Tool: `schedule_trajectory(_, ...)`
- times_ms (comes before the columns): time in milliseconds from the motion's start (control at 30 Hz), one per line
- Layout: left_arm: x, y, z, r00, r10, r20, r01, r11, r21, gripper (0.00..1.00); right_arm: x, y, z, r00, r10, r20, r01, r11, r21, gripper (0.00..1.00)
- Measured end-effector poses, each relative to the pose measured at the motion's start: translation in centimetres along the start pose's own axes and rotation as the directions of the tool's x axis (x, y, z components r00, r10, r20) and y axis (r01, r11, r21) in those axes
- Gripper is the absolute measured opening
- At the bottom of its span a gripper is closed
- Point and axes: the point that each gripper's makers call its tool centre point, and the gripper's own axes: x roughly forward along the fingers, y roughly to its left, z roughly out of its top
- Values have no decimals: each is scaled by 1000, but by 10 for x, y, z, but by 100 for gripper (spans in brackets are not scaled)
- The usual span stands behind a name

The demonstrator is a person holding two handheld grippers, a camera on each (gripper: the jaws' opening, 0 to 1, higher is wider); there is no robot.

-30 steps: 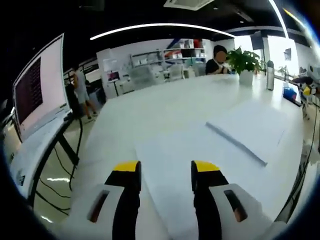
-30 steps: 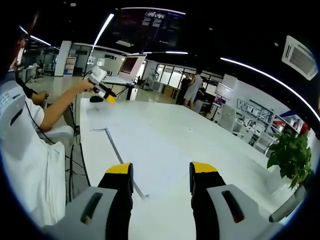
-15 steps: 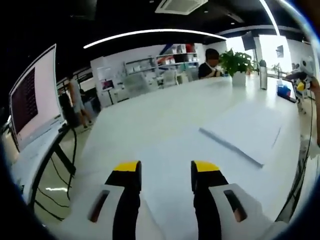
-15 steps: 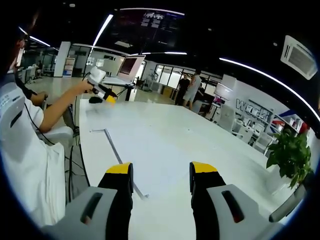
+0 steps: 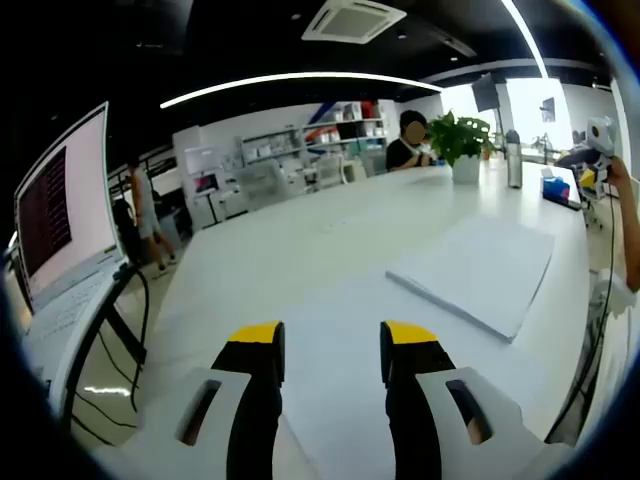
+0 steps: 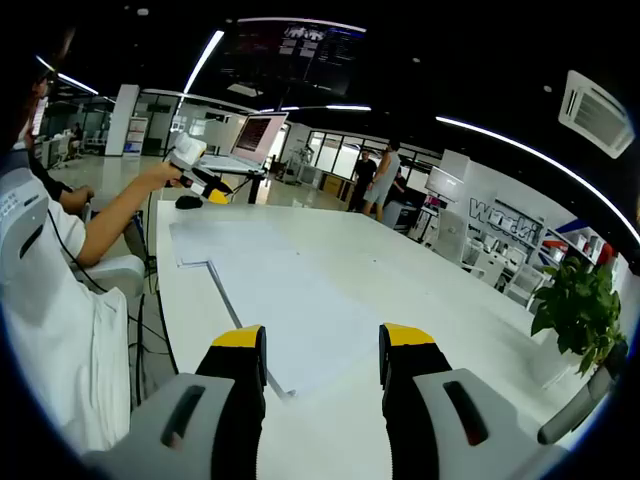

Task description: Grasp the top corner of one sheet in the document stack and pull a single sheet out from the document stack, separating that one sheet from the rest and lifting it clear until the single sheet is fully removed from the stack

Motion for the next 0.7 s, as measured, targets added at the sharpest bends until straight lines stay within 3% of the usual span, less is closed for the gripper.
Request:
schedule_trajectory(200, 1, -10, 8, 998, -54, 38, 55, 998, -20, 41, -1, -1, 1, 1000, -6, 5, 6, 1000, 4, 45)
schedule_trajectory(400, 0, -15, 9, 997, -71, 41, 72, 997, -15, 44, -1, -1, 2, 1000, -8, 9, 8, 1000, 6, 45)
schedule_trajectory(700, -9, -33, 29, 984, -142, 109, 144, 990, -13, 45, -2, -3, 2, 1000, -13, 13, 13, 1000, 9, 45)
